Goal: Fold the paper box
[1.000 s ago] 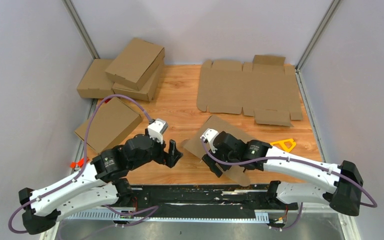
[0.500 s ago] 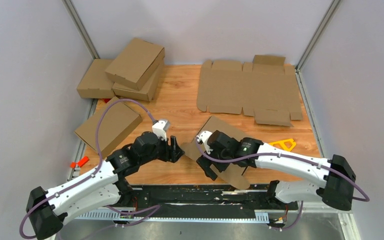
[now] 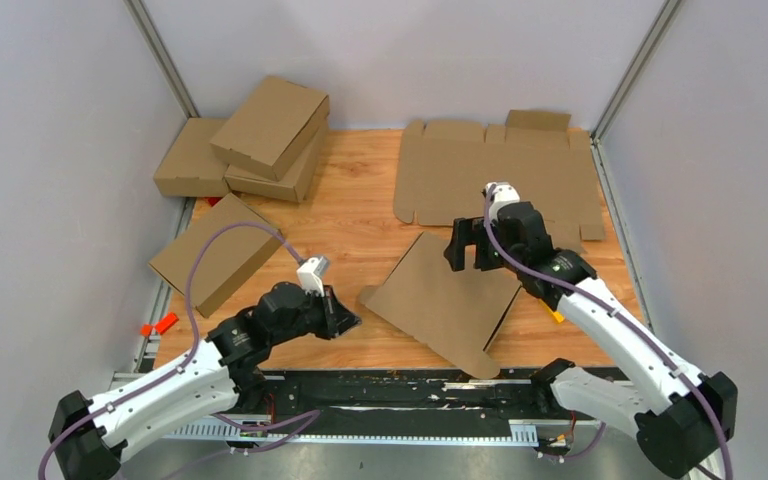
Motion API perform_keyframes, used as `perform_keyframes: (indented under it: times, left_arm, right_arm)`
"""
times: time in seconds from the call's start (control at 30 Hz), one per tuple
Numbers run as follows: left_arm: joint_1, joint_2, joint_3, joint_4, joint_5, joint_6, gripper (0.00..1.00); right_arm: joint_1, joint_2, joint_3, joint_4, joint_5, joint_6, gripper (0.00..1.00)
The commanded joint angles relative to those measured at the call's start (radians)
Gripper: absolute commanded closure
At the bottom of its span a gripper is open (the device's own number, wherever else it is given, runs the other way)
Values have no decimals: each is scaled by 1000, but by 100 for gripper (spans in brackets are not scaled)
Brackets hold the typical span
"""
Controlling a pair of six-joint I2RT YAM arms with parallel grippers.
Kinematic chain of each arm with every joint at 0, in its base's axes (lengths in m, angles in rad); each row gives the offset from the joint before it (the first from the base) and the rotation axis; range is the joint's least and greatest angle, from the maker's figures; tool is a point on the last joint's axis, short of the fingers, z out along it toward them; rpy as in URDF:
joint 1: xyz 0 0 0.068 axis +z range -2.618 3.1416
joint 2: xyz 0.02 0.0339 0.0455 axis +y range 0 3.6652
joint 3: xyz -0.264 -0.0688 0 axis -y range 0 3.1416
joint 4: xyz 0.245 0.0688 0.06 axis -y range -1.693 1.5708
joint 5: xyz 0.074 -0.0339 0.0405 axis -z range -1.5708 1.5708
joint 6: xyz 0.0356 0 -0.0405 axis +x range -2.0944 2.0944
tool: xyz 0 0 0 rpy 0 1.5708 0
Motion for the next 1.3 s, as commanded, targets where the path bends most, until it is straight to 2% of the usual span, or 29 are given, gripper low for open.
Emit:
perform_keyframes:
  times: [0.0, 0.07, 0.2, 0.27, 0.4, 0.63, 0.8, 1.07, 1.27]
  left_arm:
    - [1, -40, -90, 102, 49, -78, 100]
    - [-20, -30, -146, 218, 62, -124, 100]
    - [-102, 24, -197, 334, -46, -160, 100]
    - [-115, 79, -224, 429, -57, -187, 100]
    - [-130, 203, -249, 601, -69, -202, 100]
    - [-140, 366, -298, 809, -82, -230, 100]
    - [-140, 440, -354, 958, -156, -249, 100]
    - [-140, 562, -367, 1127, -161, -254, 100]
    - [-138, 765, -311, 1385, -137, -272, 100]
  right_arm:
    - [-116, 72, -41, 141, -107, 29, 0]
    - [-152, 120, -48, 164, -164, 14, 0]
    - [-203, 199, -74, 198, -243, 14, 1]
    - [-226, 222, -99, 220, -277, 20, 3]
    - [-247, 265, -127, 218, -309, 8, 12]
    - [-244, 252, -241, 280, -506, 39, 33]
    - [-229, 153, -305, 260, -512, 55, 35]
    - [-212, 54, -341, 211, -534, 82, 35]
    - [-180, 26, -391, 231, -540, 109, 36]
